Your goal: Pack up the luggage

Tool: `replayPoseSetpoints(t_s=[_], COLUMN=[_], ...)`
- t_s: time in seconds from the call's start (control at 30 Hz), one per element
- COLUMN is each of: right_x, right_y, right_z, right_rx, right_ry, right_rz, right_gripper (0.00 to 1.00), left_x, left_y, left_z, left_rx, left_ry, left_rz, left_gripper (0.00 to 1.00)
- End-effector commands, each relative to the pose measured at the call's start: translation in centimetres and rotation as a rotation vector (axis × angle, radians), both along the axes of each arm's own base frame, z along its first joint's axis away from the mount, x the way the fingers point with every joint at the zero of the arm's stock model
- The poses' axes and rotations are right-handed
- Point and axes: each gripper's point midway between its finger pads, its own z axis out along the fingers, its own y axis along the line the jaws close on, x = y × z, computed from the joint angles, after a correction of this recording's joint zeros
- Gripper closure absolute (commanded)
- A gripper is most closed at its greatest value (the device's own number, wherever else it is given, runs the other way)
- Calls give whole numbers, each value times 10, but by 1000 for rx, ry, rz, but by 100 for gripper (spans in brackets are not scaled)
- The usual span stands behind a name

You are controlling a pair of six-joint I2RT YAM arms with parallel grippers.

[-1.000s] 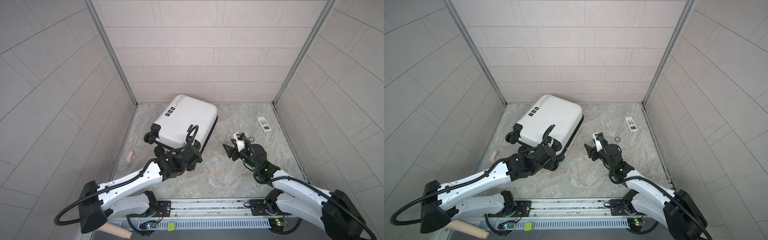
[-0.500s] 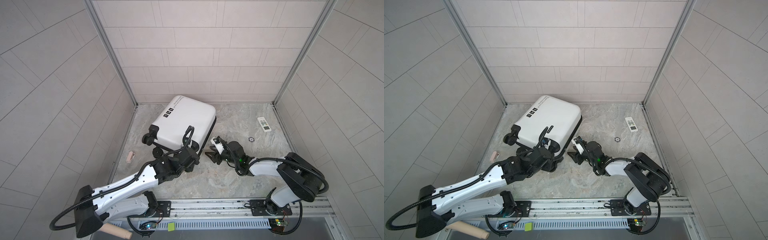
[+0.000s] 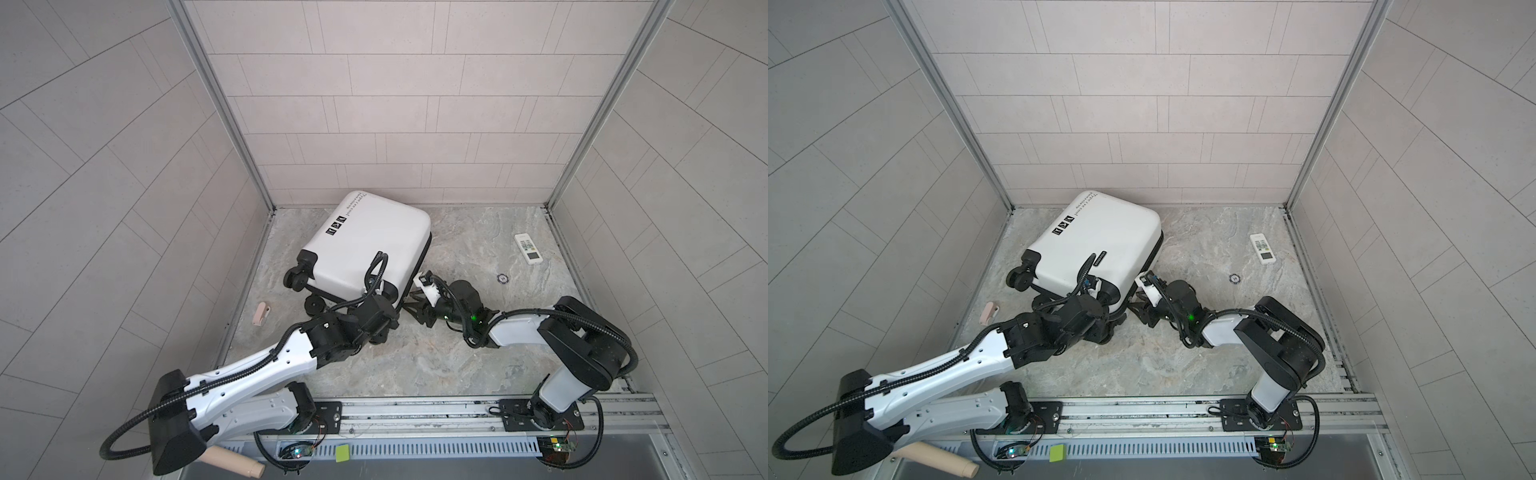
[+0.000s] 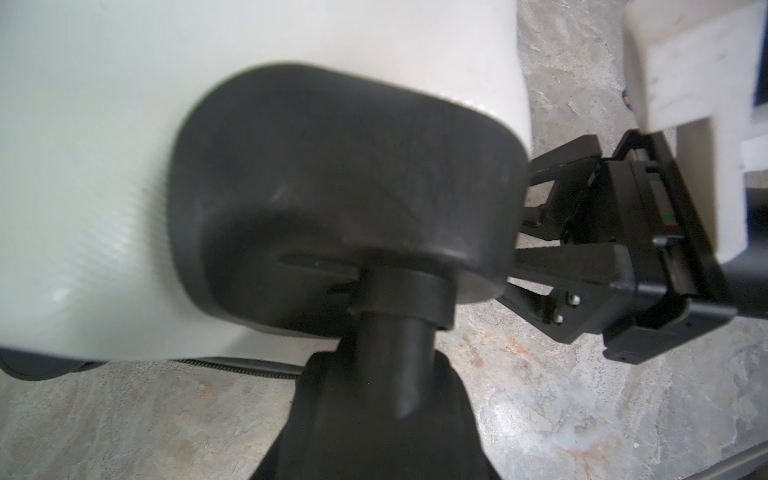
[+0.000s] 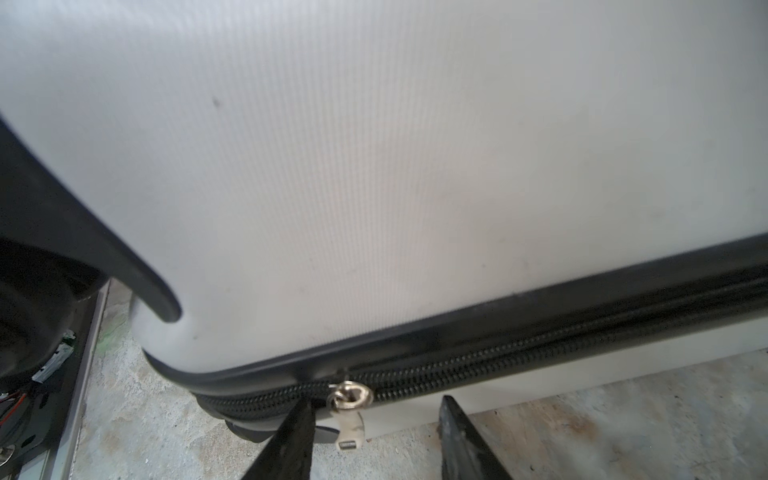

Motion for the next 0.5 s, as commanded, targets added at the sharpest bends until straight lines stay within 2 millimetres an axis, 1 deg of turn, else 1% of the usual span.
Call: replayPoseSetpoints(t_s=[0.0, 0.23, 0.47], right_x=[-1, 0, -6], right_y=[5, 6, 1], right_z=[4, -7, -12], right_rx=[26, 16, 6], right_ry=[-18, -7, -1], right_rz=[11, 12, 14], right_gripper=[51, 58, 59], left_x=[12, 12, 14], left_y=[26, 26, 26], left_z=[2, 0, 1], left_rx=[-8, 5, 19], left_ry=[-33, -24, -26], left_rz=[188, 184, 185], left_gripper=[100, 100, 100])
